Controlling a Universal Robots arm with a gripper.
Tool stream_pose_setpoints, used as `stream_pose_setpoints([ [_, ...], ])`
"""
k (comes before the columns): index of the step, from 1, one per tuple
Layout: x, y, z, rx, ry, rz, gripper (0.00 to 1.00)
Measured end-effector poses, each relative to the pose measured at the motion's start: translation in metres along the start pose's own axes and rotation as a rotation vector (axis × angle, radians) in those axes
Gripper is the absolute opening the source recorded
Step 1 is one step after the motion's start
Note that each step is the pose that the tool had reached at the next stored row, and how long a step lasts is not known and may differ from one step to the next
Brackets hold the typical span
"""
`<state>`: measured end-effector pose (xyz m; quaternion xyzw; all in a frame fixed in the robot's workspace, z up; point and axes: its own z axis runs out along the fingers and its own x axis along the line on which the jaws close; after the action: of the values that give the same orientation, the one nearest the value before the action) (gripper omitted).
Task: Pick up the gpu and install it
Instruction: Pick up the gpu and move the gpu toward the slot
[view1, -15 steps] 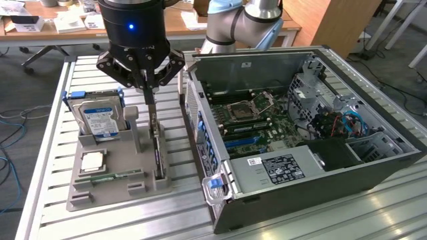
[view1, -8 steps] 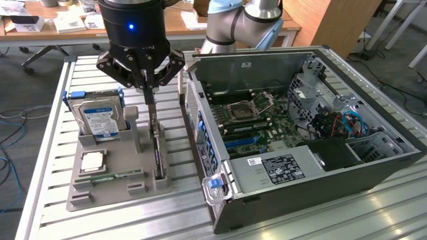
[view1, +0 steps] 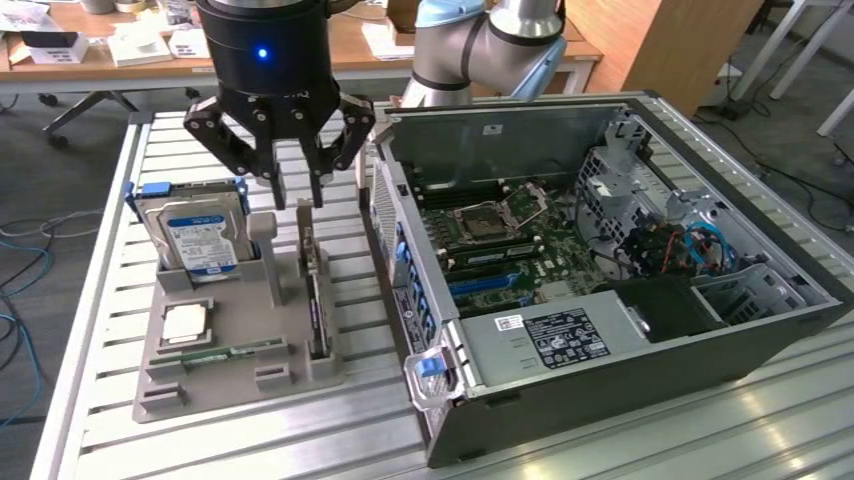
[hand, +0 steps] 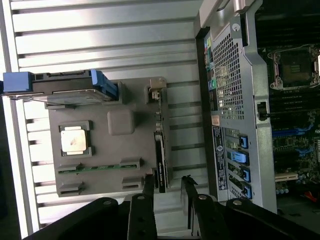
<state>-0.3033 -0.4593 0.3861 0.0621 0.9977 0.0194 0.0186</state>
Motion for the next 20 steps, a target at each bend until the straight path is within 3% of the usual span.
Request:
stream_pose_setpoints([
  [5,0.0,0.0,0.0,0.0,0.0,0.0,0.53],
  [8,0.0,-0.0001,0.0009,0.0,0.0,0.0,0.53],
  [20,0.001,-0.0009,0.0226,0.0,0.0,0.0,0.53],
])
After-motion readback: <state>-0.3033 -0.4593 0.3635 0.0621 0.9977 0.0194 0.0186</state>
